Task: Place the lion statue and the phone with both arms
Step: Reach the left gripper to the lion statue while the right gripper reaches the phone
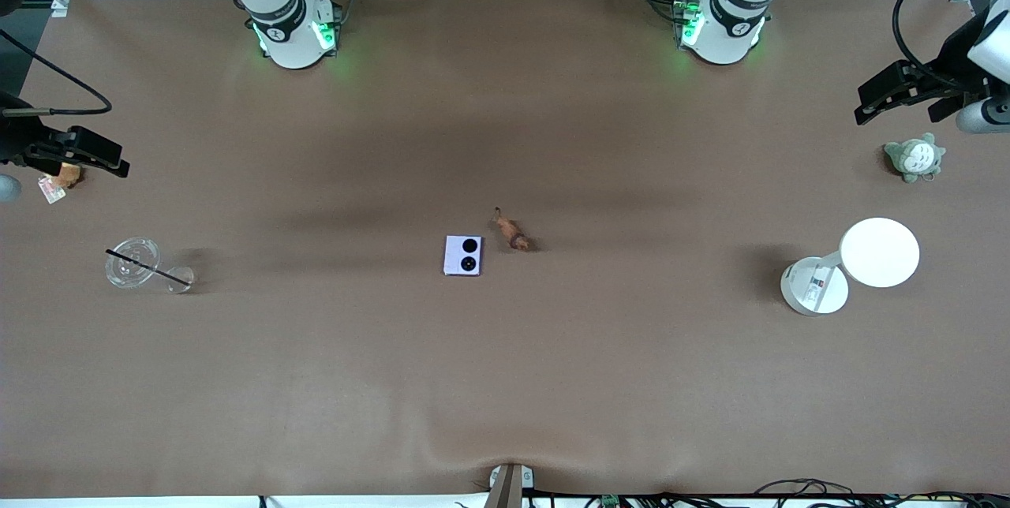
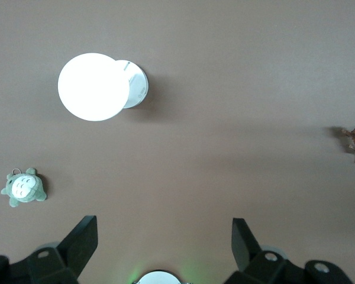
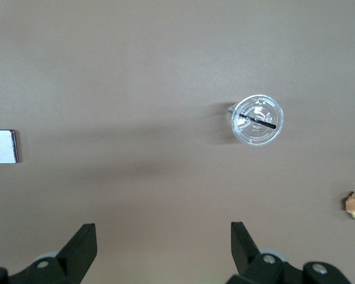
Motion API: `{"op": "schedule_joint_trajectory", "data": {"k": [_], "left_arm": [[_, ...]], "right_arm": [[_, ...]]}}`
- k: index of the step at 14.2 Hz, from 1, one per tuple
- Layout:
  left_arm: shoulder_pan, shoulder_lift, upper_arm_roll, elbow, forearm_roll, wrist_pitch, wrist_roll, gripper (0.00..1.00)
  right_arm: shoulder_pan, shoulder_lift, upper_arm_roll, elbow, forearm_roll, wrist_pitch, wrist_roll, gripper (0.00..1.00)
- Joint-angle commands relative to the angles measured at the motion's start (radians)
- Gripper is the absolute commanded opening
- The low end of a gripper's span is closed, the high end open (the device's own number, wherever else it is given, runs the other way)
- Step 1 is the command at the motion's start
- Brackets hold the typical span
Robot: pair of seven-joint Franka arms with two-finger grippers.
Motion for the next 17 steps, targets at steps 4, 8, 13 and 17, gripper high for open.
{"op": "schedule_joint_trajectory", "data": {"k": [4,8,13,17], "left_arm": [[-0.024,0.034,0.000,0.023,0.006,-0.008,-0.004,1.00],[-0.050,0.170,-0.034,0.086,-0.012,0.006,-0.021,1.00],[-0.193,0.316,-0.045,0.092,0.000,0.185,-0.226,1.00],[-0.280,0.434,-0.045,0.095,-0.008,0.349,-0.423,1.00]], "right_arm": [[-0.010,0.006,0.006,0.026,-0.003,0.002,0.011,1.00],[-0.017,0.006,0.005,0.034,-0.001,0.002,0.011,1.00],[-0.004,0.026,0.008,0.034,0.003,0.002,0.012,1.00],[-0.005,0.052,0.008,0.034,0.052,0.014,0.012,1.00]]}}
